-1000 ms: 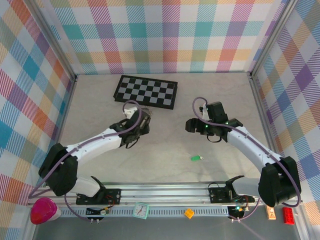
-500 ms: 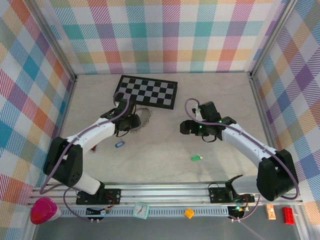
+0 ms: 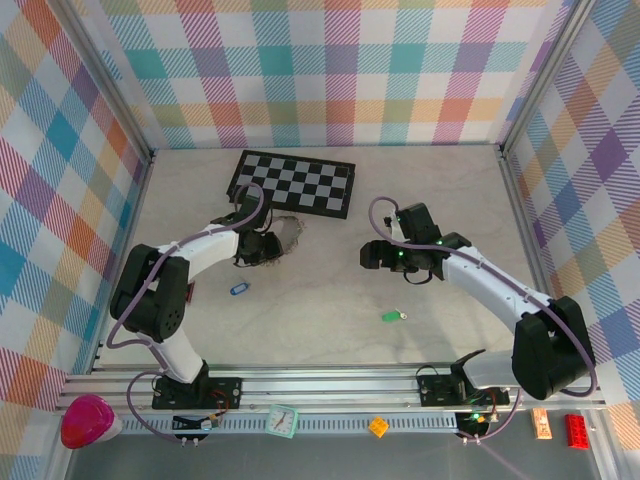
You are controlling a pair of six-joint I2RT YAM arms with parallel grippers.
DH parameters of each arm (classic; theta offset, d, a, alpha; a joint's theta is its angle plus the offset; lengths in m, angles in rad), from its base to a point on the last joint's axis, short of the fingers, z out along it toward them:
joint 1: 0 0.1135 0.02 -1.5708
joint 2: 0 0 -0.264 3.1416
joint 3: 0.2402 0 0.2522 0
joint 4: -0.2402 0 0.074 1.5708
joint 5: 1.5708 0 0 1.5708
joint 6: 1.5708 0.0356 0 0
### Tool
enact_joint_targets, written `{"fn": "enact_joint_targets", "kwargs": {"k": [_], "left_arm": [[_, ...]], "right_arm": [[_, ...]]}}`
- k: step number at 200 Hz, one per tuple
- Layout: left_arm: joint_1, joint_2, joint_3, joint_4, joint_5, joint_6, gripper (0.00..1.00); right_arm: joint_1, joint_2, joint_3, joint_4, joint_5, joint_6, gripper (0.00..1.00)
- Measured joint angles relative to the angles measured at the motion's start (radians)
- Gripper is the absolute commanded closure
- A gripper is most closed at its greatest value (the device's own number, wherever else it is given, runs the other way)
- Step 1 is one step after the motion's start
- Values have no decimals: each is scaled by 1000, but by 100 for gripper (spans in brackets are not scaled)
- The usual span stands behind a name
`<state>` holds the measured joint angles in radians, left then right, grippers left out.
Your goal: Put the keys on the keyring
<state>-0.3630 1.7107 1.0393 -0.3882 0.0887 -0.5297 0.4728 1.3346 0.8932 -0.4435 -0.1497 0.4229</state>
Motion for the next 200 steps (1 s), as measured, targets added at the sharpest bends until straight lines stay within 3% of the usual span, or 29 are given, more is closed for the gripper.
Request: {"fn": "enact_joint_targets", "kwargs": {"k": [97, 151, 200], "left_arm": [[0, 36, 9, -3, -30, 0, 71], [0, 39, 8, -2, -28, -3, 90], [0, 39, 2, 6, -22, -5, 100]], "right_arm": [[0, 0, 0, 0, 0, -17, 23], [0, 0, 0, 0, 0, -17, 23], [0, 0, 0, 0, 0, -19, 22]]}}
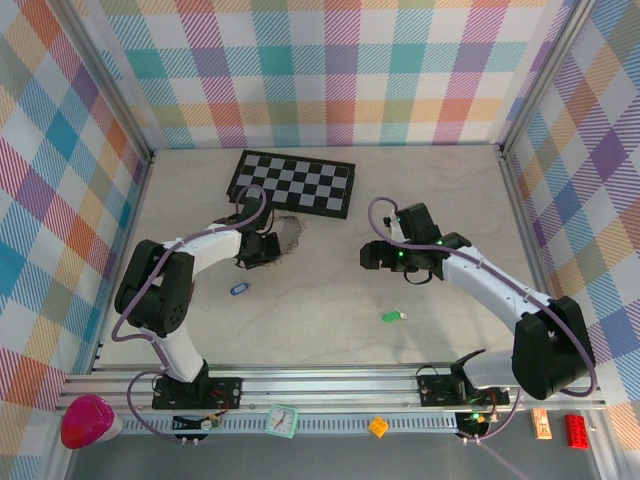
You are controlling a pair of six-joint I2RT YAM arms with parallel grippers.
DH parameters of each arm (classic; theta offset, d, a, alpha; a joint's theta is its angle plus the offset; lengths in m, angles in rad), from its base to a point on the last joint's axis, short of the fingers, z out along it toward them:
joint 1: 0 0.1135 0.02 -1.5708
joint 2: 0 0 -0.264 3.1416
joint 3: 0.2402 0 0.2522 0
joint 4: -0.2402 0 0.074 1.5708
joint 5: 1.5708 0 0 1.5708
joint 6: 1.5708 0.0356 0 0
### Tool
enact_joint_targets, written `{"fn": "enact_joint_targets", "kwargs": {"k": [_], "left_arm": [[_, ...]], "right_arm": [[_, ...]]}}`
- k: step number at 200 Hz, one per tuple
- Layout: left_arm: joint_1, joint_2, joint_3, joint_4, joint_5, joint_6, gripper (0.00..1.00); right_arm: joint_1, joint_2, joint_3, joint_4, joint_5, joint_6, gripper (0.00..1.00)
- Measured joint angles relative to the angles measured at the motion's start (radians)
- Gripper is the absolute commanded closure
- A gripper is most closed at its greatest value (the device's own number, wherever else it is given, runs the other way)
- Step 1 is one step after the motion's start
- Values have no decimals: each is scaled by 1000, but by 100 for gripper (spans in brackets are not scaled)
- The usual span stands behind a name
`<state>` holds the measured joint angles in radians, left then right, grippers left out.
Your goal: Put the keys on the keyring
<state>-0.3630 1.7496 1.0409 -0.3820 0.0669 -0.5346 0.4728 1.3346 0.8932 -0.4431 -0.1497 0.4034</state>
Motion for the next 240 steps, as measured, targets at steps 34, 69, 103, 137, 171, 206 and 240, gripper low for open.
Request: {"fn": "enact_joint_targets", "kwargs": {"k": [34, 69, 103, 137, 171, 206, 240], "left_arm": [[0, 0, -6, 17, 9, 1, 100], [-23, -26, -27, 18, 3, -17, 100], [-132, -114, -63, 22, -36, -78, 100], [-262, -183, -116, 24, -103, -182, 100], [-391, -195, -156, 35, -177, -311, 100], [-536, -189, -161, 71, -231, -449, 100], [-613, -157, -161, 84, -282, -555, 100]], "right_arm": [[0, 0, 0, 0, 0, 0, 22], [0, -2, 0, -1, 4, 0, 22], [0, -5, 0, -5, 8, -1, 22], [0, -6, 0, -10, 11, -3, 22], [0, -8, 0, -22, 22, -12, 23], [0, -16, -2, -23, 29, -16, 23], [0, -23, -9, -23, 34, -16, 23]]}}
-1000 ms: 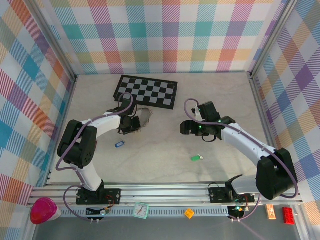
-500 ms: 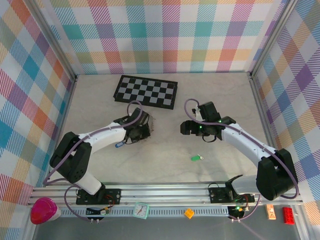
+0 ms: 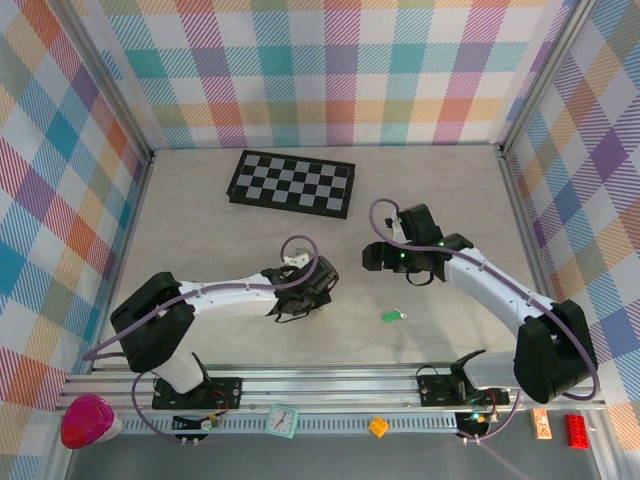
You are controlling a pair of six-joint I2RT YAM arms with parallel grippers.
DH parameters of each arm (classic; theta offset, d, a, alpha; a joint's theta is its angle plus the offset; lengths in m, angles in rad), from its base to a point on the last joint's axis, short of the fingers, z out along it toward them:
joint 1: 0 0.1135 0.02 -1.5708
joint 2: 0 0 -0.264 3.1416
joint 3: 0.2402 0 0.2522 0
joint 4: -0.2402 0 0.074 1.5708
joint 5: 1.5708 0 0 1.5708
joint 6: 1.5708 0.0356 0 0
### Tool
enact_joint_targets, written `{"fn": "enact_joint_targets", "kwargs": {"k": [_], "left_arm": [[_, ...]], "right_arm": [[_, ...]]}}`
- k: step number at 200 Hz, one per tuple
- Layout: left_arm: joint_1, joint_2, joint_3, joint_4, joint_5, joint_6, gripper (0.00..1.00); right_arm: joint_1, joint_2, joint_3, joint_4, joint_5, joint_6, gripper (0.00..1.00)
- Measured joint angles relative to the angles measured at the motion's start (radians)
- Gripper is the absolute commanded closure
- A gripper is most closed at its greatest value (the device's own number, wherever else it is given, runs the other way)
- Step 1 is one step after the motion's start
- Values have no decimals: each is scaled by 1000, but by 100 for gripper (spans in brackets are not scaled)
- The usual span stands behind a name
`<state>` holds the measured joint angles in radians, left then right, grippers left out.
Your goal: Put the keys on the keyring
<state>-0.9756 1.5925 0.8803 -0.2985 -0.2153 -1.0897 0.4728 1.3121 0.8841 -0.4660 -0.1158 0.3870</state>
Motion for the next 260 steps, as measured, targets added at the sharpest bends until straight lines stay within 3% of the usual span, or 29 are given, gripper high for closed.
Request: {"fn": "enact_joint_targets", "kwargs": {"k": [18, 42, 71, 96, 113, 138, 154, 176, 206, 221, 260], "left_arm": [[-6, 15, 0, 7, -14, -34, 92], [-6, 24, 2, 21, -29, -56, 70], [-3, 24, 42, -9, -58, -20, 59], [26, -18, 60, -31, -82, 26, 58], [76, -94, 59, -51, -98, 66, 58], [183, -235, 43, -55, -110, 119, 58], [262, -325, 11, -53, -111, 152, 58], [368, -409, -52, -47, -99, 183, 59], [486, -472, -131, -45, -58, 212, 59], [530, -500, -164, -39, -38, 220, 59], [579, -560, -225, -35, -13, 224, 59]], "right_arm": [[0, -2, -6, -2, 2, 0, 23], [0, -3, -8, -4, 3, 0, 23], [0, -7, -8, -14, 4, 0, 23], [6, -21, -8, -26, 3, 1, 25], [24, -33, -8, -29, -2, 2, 33], [131, -37, -7, -34, 1, 1, 43], [225, -14, 12, -66, 8, -3, 44], [352, 74, 89, -113, 31, -2, 44], [485, 237, 225, -173, 84, -9, 55], [529, 321, 293, -205, 102, -23, 62], [569, 492, 435, -294, 149, -56, 65]]}}
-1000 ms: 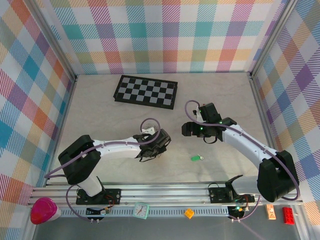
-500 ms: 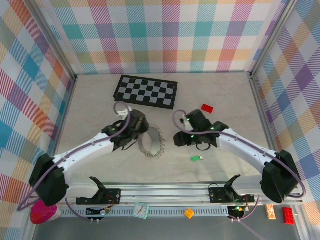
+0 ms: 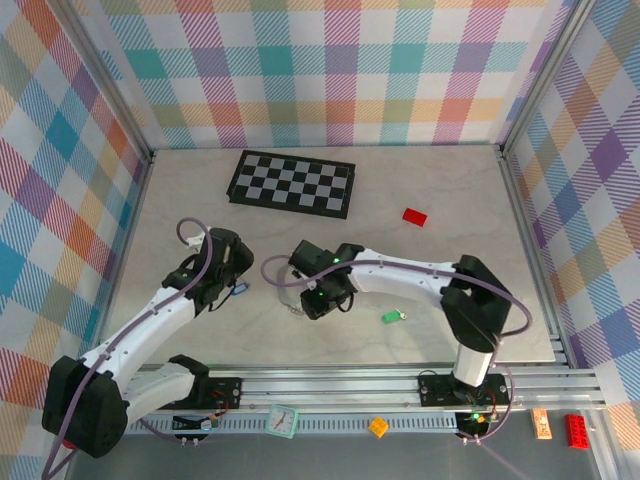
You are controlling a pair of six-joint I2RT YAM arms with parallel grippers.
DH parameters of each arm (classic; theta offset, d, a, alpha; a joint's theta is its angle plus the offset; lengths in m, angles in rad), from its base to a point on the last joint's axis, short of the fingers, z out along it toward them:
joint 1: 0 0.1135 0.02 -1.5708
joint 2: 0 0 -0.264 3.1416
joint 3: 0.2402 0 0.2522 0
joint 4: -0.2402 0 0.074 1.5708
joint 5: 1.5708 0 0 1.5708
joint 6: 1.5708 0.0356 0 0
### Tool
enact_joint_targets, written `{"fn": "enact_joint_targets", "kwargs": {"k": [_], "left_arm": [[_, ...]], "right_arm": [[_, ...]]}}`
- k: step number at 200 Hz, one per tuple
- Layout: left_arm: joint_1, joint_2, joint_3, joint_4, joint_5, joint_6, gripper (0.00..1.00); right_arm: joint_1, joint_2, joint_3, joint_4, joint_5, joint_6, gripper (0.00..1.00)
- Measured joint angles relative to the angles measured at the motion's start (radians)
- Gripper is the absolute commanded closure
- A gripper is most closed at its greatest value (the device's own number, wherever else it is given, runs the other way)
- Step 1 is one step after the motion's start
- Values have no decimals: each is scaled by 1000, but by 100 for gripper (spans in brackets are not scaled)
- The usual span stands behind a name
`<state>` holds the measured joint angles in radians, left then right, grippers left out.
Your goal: Put the keys on the keyring
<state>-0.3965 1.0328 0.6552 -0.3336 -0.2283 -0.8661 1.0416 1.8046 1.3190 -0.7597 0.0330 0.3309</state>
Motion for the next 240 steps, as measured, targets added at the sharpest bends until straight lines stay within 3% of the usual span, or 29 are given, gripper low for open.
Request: {"fn": "enact_joint_targets", "kwargs": {"k": [103, 240], "left_arm": [[1, -212, -84, -37, -92, -4, 59], [1, -230, -90, -58, -107, -8, 59]], "right_arm": [[1, 184, 164, -108, 65, -38, 71], [1, 241, 208, -159, 114, -41, 80]]}}
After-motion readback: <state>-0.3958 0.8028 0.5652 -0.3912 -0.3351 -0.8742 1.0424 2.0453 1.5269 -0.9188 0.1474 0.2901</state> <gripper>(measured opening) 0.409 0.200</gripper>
